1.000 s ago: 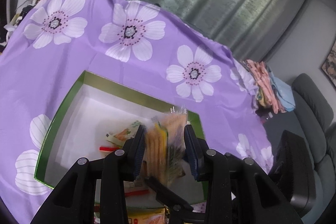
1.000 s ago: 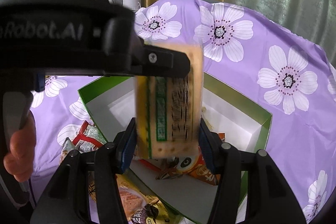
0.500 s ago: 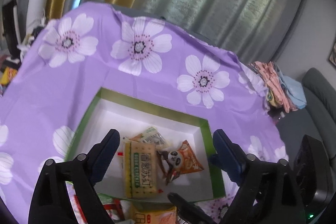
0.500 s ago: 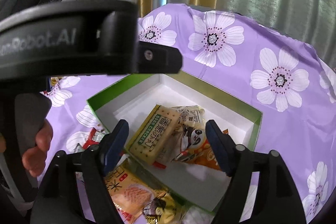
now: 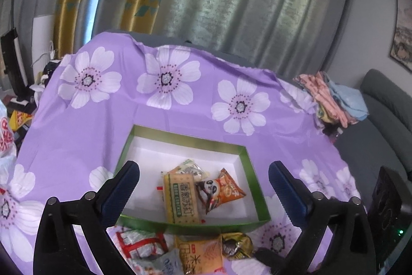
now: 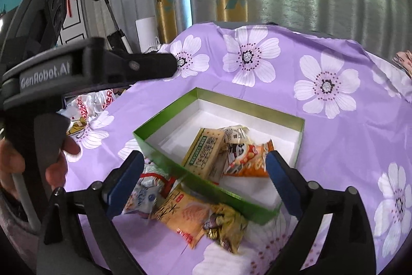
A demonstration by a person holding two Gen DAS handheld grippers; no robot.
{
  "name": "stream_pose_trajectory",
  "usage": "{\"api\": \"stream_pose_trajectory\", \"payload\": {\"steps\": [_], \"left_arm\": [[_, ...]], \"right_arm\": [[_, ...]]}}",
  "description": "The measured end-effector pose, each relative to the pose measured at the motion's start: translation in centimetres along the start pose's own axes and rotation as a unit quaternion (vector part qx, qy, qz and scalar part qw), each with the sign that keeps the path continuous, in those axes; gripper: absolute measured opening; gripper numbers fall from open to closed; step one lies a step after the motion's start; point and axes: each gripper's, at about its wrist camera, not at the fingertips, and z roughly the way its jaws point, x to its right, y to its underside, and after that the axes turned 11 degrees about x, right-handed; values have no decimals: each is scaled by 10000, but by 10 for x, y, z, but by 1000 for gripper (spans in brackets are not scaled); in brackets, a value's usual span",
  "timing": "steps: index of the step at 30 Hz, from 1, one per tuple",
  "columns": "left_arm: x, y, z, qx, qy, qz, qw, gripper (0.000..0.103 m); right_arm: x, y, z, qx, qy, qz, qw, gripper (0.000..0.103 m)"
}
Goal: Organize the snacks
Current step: 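Withdraw the right gripper from the box toward the remaining snacks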
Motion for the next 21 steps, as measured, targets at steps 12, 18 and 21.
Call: {"api": "stream_pose_trajectory", "payload": {"steps": [12,18,21], "left_arm": [[-65,-1,-62,389,-378,-760,9956,102],[-75,35,-51,-129,-607,-877,9942,102],[-76,59,-43,-528,-682,-905,9922,102]], "right_arm": [[1,32,-57,118,67,312,9994,99],[6,50,-59,-25,147,517,9986,99],[6,60,-58,-67,95,638,9979,99]]}}
